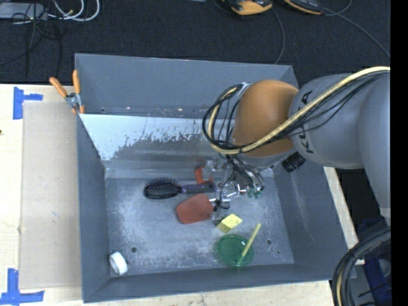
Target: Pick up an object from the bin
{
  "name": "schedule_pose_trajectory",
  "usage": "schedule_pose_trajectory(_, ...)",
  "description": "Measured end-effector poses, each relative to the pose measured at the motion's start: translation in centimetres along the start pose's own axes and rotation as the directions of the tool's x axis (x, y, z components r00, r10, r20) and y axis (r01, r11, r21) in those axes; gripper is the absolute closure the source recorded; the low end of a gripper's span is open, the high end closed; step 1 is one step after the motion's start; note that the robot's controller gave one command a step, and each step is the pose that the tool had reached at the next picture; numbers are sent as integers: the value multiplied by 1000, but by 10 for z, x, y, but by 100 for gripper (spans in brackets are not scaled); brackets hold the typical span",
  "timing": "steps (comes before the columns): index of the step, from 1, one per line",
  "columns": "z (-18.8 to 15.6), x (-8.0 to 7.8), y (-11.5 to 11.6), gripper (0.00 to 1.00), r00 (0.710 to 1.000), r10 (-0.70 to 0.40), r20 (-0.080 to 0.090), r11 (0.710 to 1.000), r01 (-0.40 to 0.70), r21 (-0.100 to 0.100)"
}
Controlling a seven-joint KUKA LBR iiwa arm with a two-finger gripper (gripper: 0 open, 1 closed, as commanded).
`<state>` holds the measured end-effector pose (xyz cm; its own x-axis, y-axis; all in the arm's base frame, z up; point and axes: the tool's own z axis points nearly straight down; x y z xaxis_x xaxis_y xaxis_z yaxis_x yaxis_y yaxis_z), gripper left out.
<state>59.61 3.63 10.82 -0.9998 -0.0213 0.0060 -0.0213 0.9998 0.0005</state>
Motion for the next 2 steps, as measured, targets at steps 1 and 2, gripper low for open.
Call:
schedule_pose_trajectory(1, -1, 7, 0, 0, 997, 80, 3, 997, -80, 0)
schedule_pose_trajectory(2, 32, 7, 0, 0, 999, -40, 2, 999, 40, 0)
